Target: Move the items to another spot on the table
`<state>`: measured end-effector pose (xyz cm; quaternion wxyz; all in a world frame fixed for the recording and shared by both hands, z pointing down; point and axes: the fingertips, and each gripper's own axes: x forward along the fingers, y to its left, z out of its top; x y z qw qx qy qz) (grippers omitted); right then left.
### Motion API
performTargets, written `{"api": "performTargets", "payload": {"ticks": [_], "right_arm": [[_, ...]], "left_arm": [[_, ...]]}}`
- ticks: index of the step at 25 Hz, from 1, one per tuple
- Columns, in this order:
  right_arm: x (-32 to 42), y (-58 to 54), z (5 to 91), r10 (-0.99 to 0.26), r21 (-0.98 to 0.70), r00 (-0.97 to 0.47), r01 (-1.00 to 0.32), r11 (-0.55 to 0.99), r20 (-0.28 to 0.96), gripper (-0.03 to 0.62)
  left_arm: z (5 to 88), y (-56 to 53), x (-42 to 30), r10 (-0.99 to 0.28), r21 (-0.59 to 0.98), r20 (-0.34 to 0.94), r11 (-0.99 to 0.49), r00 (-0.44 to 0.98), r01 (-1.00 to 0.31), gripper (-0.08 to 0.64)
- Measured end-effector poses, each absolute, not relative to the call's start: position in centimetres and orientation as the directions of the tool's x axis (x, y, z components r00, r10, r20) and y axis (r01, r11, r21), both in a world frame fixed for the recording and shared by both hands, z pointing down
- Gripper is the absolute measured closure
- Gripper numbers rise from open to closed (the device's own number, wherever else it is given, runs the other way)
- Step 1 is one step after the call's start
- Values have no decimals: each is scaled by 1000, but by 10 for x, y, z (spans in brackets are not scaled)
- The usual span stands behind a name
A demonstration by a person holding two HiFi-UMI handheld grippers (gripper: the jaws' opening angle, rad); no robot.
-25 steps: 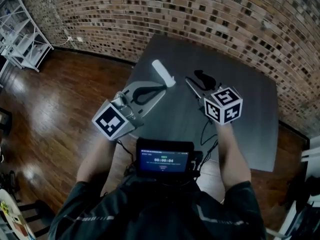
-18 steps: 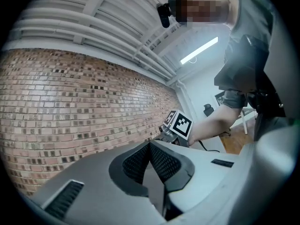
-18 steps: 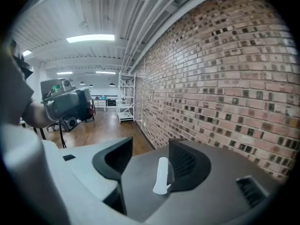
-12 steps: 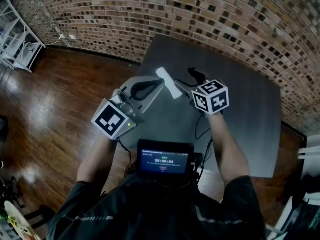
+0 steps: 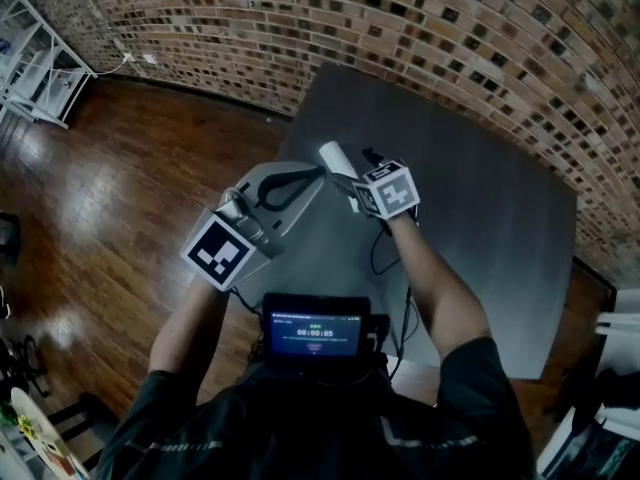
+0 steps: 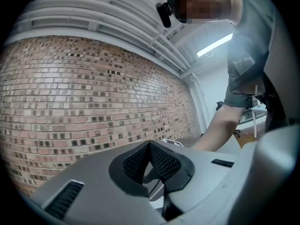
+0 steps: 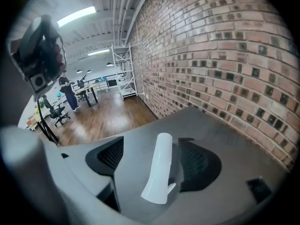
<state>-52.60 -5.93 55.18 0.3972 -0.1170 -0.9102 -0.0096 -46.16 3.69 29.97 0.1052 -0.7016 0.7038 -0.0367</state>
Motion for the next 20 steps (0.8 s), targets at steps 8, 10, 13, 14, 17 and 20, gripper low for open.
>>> {"api": "performTargets", "payload": {"ticks": [8,10,13,14,17,20], "right_arm": [[-557,-64,619,193,-98,-589,190,977,785,215],[-560,-64,632,192,-99,-566,191,977,802,215],[-560,-69,655,184,-98,-512,189,977,839,216],[-560,-69,661,186,-101,-495,195,976,849,216],[-561,-69,678,176,-88,-448,212,973,877,216],[-573,-60,678,194,-99,-470,219,971,861,245]], "left_arm": [[328,22,-491,-998,-148,-58,21,-13,-989,557],[334,19,-498,-999,-132,-51,23,-17,-991,557],[343,15,-507,-999,-115,-41,27,-22,-993,557],[345,14,-510,-999,-109,-42,29,-24,-994,557],[351,12,-518,-999,-93,-43,26,-22,-995,557],[360,10,-523,-1000,-86,-20,22,-20,-996,557]]}}
